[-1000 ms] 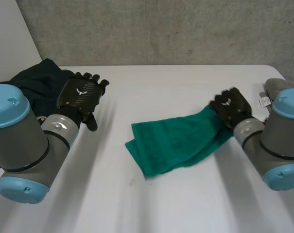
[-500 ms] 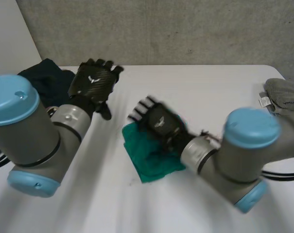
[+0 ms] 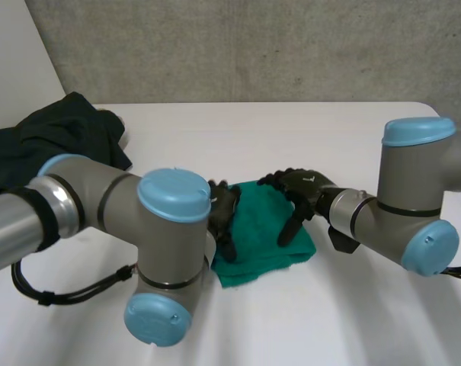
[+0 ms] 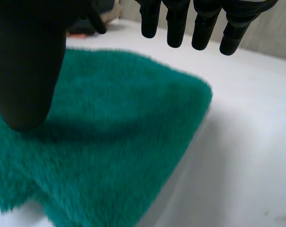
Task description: Fold the laundry.
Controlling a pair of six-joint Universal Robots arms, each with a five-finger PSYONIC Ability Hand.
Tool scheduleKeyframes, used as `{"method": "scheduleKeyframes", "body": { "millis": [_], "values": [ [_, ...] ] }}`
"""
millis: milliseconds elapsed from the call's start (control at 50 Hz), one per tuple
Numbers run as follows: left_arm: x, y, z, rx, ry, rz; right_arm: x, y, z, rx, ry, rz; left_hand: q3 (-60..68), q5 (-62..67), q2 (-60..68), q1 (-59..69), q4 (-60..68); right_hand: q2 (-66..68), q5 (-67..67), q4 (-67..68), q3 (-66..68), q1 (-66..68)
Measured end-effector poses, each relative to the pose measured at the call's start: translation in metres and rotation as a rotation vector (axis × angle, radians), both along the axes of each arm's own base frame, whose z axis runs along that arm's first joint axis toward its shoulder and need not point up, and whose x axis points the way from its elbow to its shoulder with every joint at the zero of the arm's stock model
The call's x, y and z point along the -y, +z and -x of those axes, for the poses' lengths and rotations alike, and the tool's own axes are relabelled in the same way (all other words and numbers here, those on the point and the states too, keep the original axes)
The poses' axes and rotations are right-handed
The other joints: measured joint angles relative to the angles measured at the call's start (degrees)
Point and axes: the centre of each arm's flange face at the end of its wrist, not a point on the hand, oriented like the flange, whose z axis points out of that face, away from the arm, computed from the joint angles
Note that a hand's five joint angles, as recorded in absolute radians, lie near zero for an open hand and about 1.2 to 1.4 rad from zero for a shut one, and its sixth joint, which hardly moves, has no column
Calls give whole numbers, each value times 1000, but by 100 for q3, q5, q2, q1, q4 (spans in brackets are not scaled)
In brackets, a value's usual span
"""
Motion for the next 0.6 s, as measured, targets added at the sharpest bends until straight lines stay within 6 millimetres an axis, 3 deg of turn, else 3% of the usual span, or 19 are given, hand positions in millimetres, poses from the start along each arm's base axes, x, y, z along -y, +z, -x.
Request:
{"method": "scheduleKeyframes", "body": {
  "millis": [140, 280, 420, 500, 600],
  "values": [
    [-3, -20, -6, 90, 22, -34, 5, -20, -1, -80, 20, 3, 0, 0, 0, 0, 0, 0, 0, 0, 0, 0],
    [4, -13, -10, 133, 11, 2, 9, -19, 5, -219, 24, 124, 0, 0, 0, 0, 0, 0, 0, 0, 0, 0],
    [12, 42, -7, 52, -9, 129, 6, 4, 9, -292, 11, 267, 0, 0, 0, 0, 0, 0, 0, 0, 0, 0],
    [11, 85, -2, -49, -86, 214, -19, 17, 1, -267, 37, 365, 0, 0, 0, 0, 0, 0, 0, 0, 0, 0],
    [12, 120, 2, -144, -252, 271, -59, 10, -6, -232, 96, 417, 0, 0, 0, 0, 0, 0, -2, 0, 0, 0]
  ]
}}
